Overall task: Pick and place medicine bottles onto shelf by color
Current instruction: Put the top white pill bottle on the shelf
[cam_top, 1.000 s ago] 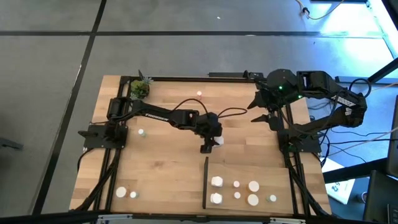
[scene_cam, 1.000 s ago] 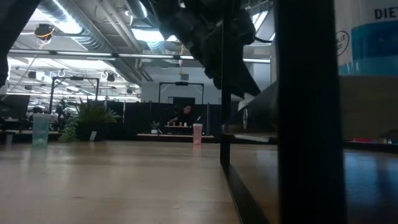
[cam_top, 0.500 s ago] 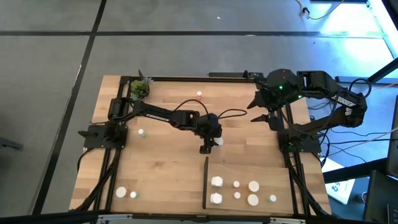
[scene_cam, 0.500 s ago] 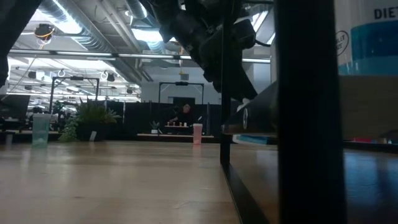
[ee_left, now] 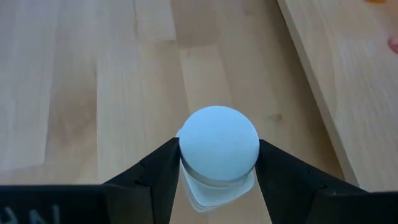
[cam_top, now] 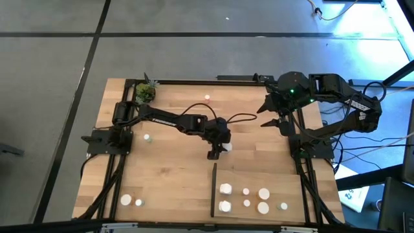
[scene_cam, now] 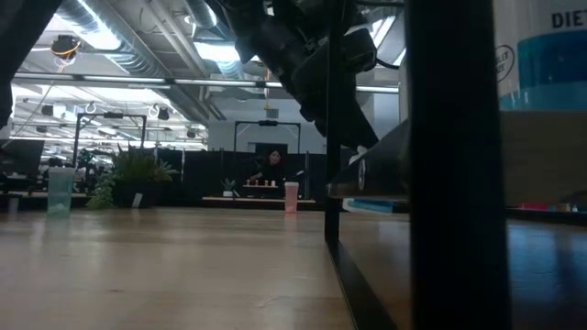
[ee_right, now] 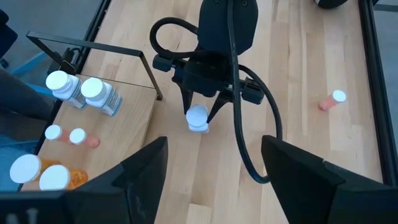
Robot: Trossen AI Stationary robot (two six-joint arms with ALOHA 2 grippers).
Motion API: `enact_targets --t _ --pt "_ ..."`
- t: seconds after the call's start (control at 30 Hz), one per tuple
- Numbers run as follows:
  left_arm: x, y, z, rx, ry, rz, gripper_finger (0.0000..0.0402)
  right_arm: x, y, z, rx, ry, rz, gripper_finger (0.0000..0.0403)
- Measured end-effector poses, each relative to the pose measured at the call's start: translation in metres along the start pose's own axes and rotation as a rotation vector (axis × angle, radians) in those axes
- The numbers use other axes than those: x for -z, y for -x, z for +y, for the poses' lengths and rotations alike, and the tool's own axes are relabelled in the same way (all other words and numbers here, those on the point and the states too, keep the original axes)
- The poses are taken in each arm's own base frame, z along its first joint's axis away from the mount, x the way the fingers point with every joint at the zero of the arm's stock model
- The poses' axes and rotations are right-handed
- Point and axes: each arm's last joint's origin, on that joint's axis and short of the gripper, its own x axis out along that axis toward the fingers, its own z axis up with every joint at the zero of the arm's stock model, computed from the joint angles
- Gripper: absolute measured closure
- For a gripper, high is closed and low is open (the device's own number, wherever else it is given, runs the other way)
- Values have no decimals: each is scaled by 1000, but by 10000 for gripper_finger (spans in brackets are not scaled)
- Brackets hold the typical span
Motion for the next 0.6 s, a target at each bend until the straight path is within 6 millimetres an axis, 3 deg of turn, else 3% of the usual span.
enact_targets --t 0.6 --pt "5 -9 7 -19 46 -1 215 0 0 0 1 0 -2 142"
